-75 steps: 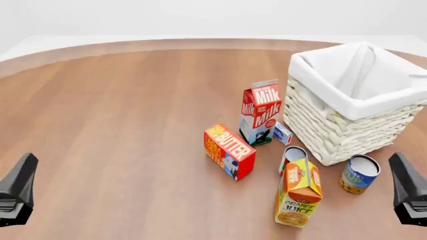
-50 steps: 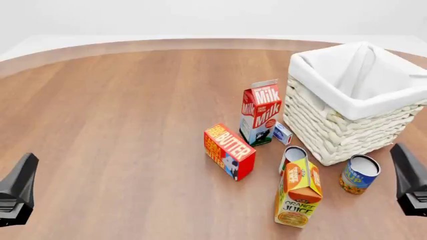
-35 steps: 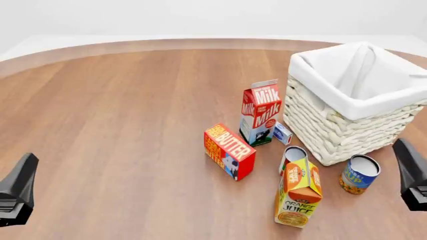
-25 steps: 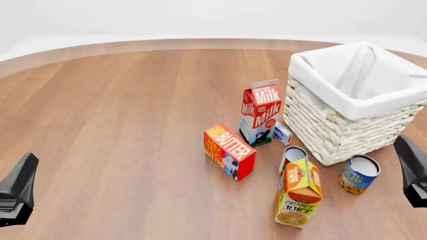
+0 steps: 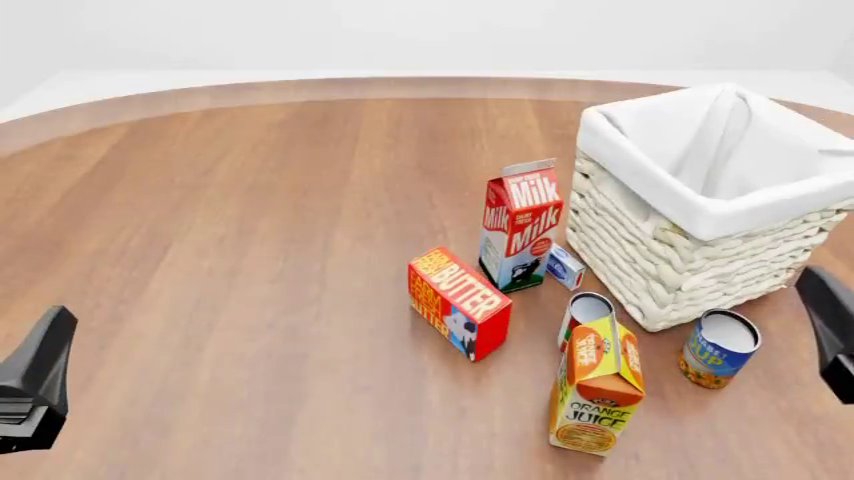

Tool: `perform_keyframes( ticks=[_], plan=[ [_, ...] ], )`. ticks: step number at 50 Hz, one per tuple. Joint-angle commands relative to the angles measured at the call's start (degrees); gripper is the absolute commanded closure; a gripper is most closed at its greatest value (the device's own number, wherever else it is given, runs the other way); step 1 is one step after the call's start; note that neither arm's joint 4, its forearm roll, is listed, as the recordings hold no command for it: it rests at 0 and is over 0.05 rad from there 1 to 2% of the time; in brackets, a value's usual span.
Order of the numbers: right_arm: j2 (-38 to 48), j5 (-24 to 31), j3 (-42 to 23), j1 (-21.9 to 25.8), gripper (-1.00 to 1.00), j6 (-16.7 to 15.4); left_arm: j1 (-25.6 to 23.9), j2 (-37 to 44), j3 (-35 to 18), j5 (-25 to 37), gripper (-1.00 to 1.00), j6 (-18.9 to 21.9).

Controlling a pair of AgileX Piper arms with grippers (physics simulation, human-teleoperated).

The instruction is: Pick up the alphabet soup, and put it in the basket.

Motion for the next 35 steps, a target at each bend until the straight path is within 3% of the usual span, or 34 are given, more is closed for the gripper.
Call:
perform_keyframes(
  ticks=[1,17,35],
  plan=[
    [1.50,3.44,-2.40,-0.47,-1.00,0.04,0.00,0.00,0.00,0.00,-1.00,0.00],
    [3.68,3.48,-1.65,-1.63,-1.00,-0.61,0.00,0.00,0.00,0.00,-1.00,0.00],
    [7.07,-1.11,3.11,-3.63,-1.00,-0.20,0.00,0.00,0.00,0.00,-1.00,0.00]
  ],
)
